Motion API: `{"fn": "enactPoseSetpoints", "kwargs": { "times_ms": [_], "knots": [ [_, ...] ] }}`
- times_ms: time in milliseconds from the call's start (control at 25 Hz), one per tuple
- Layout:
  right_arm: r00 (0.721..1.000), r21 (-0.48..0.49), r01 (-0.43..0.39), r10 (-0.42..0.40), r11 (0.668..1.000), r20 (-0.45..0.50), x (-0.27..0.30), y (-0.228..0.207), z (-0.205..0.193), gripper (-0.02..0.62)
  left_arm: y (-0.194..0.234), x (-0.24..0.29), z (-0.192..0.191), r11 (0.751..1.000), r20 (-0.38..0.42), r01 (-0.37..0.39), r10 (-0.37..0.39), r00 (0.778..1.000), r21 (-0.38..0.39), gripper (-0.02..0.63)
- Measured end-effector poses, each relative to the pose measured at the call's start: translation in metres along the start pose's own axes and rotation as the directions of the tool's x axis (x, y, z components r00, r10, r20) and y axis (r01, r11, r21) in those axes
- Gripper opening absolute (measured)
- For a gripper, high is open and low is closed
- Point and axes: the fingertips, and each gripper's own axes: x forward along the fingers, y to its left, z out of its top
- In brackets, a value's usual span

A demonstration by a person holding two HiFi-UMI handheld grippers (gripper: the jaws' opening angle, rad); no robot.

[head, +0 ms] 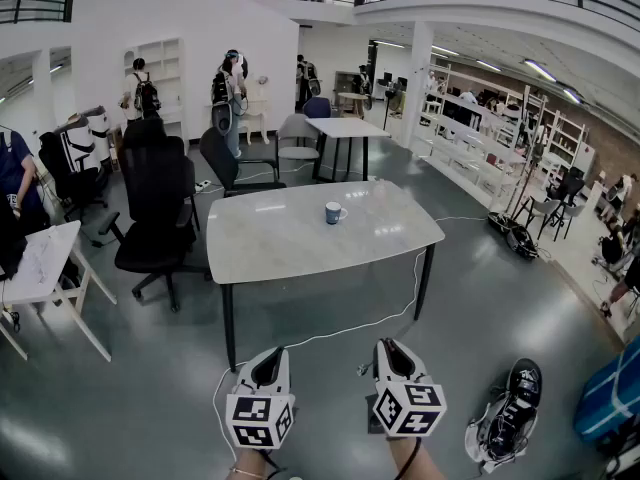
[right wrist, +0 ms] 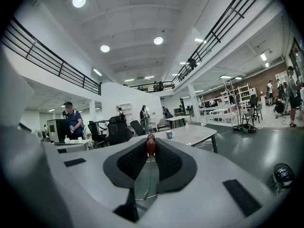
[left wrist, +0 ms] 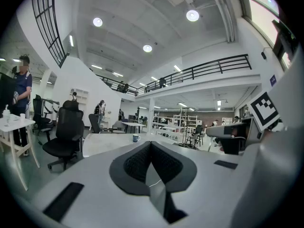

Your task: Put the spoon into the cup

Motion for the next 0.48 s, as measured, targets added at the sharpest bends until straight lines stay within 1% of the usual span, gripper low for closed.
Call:
{"fn": "enactPoseSetpoints", "kwargs": {
  "times_ms": [200,360,480],
  "knots": [
    [1.000,-0.002,-0.003,0.003,1.000,0.009,0.007,0.004,0.002,0.069,0.009,0.006,0.000,1.000,0.001,-0.002,0.002,1.000,-0.003,0.018],
    [1.000,0.034,-0.026,0.026,0.999,0.006,0.013,0.010,-0.001,0.069,0.016,0.009,-0.002,1.000,-0.006,0.006,-0.006,1.000,-0.004,0.018],
    [1.000,0.039,-0.010,0.010,0.999,0.005,0.018,0.011,-0.001,0.069,0.022,0.014,-0.003,1.000,-0.010,0.013,-0.013,1.000,-0.006,0.018]
  ]
}}
